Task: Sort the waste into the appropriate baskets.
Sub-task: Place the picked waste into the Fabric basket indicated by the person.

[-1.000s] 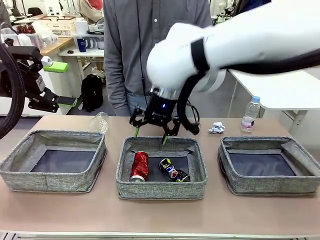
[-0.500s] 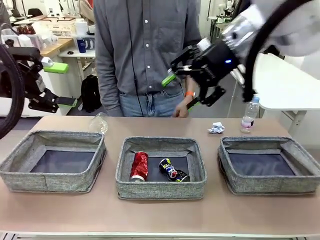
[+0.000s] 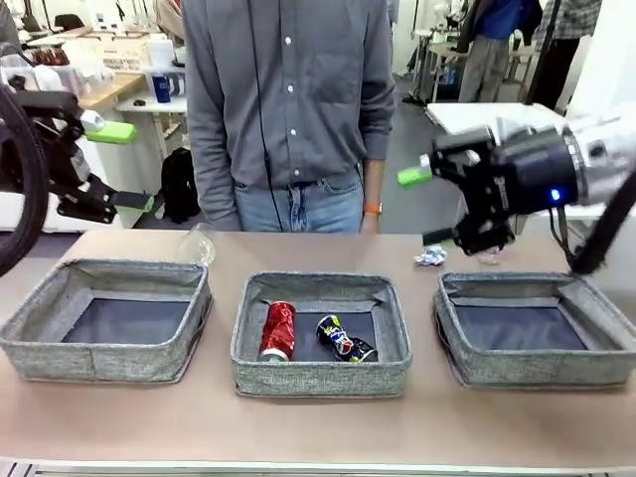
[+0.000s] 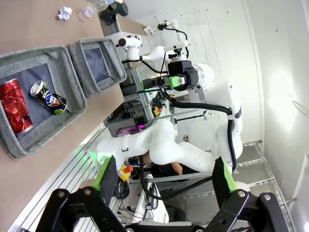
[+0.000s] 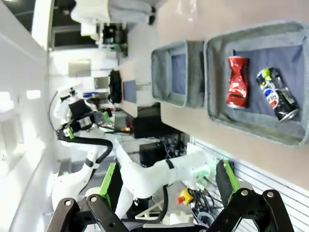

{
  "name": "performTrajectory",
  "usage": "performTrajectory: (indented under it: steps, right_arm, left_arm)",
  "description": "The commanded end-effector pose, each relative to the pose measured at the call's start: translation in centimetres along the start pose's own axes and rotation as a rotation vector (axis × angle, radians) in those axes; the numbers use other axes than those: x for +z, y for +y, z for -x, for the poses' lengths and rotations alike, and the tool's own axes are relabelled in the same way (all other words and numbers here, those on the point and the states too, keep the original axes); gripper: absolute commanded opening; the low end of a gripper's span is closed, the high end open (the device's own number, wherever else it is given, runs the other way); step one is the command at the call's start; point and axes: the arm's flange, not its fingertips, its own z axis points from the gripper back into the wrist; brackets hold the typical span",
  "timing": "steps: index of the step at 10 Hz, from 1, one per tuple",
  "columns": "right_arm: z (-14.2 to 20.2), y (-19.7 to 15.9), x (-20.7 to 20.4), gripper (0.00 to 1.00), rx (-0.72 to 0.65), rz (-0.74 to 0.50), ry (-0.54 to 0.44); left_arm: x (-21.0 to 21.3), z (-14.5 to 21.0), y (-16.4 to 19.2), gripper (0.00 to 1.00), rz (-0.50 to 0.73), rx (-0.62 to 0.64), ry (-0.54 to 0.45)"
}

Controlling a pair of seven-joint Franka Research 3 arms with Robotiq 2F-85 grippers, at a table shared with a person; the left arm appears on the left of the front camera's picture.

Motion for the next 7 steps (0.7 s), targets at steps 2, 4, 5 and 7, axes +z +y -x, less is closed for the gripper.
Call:
performTrajectory:
  steps: [2, 4, 5, 7]
  right_arm:
    - [-1.63, 2.39, -1.25, 1.0, -0.006, 0.075, 0.069]
    - [-1.63, 2.39, -1.25, 1.0, -0.006, 0.075, 0.069]
    - [-1.63, 2.39, -1.25, 1.0, -0.006, 0.075, 0.069]
    - [-1.63, 2.39, -1.25, 1.0, -0.006, 0.075, 0.069]
  left_arm:
    - [-0.25, 0.16, -0.17, 1.0, 0.026, -0.018, -0.01]
    - [-0.25, 0.16, -0.17, 1.0, 0.026, -0.018, -0.01]
    - [-0.25, 0.16, -0.17, 1.0, 0.026, -0.018, -0.01]
    - [-0.25, 0.16, -0.17, 1.0, 0.026, -0.018, -0.01]
